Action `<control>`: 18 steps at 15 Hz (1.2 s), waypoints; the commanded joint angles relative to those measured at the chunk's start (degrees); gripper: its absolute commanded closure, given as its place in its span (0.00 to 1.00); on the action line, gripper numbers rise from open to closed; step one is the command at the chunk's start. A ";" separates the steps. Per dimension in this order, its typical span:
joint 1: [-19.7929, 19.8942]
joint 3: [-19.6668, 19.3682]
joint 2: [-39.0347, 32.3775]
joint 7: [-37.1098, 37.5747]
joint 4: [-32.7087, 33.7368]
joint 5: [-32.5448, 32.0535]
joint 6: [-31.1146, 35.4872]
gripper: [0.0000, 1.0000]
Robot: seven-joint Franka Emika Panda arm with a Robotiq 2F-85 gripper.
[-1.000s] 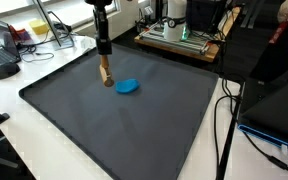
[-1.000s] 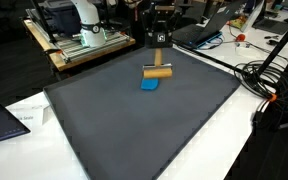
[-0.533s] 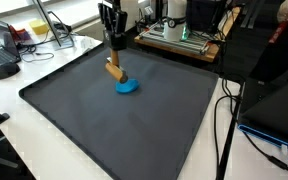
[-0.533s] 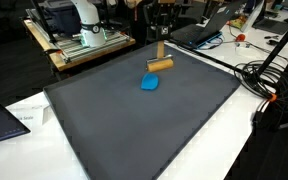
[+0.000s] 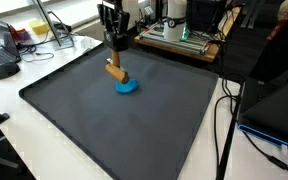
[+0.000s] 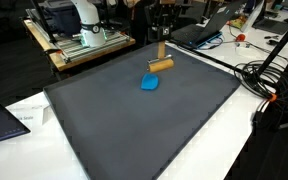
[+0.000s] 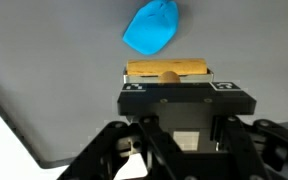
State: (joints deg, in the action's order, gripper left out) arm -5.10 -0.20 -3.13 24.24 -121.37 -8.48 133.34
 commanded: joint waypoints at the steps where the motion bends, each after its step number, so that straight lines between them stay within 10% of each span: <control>1: 0.14 1.53 -2.74 -5.42 1.89 -0.61 0.55 0.78; 18: -10.09 4.18 -15.24 -4.99 16.86 -19.29 -16.74 0.78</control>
State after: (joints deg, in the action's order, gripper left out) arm -13.34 3.51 -15.78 18.48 -109.06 -24.57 121.12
